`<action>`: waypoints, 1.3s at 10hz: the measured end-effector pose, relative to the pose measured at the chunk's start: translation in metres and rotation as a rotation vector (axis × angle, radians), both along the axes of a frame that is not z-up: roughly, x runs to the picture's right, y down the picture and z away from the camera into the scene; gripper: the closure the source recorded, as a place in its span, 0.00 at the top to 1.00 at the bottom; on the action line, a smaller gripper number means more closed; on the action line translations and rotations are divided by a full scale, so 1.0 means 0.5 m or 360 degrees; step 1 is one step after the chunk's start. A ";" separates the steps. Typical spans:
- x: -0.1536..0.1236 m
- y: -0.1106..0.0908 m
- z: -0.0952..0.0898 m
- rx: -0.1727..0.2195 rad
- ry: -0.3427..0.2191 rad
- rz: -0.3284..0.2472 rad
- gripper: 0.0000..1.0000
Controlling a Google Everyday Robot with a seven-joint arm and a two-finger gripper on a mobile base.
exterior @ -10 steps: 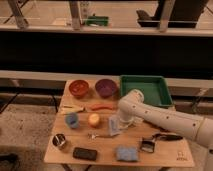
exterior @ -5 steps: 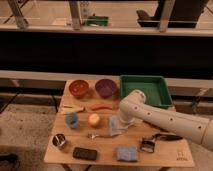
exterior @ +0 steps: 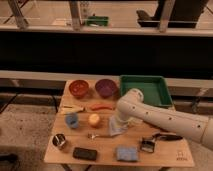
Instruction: Wipe table surface with towel
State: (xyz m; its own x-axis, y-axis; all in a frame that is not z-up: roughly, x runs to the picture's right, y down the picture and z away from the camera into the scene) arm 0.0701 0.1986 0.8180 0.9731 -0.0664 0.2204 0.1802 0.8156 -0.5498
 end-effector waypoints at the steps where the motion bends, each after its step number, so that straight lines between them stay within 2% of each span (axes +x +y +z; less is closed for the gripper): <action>1: -0.010 -0.002 0.001 -0.0002 -0.0001 -0.0018 0.43; 3: -0.023 -0.009 0.007 -0.0003 0.0012 -0.0053 0.64; 5: -0.030 -0.009 0.012 -0.0016 0.0019 -0.0080 0.79; 13: -0.023 -0.007 0.032 -0.0045 0.0034 -0.0083 0.80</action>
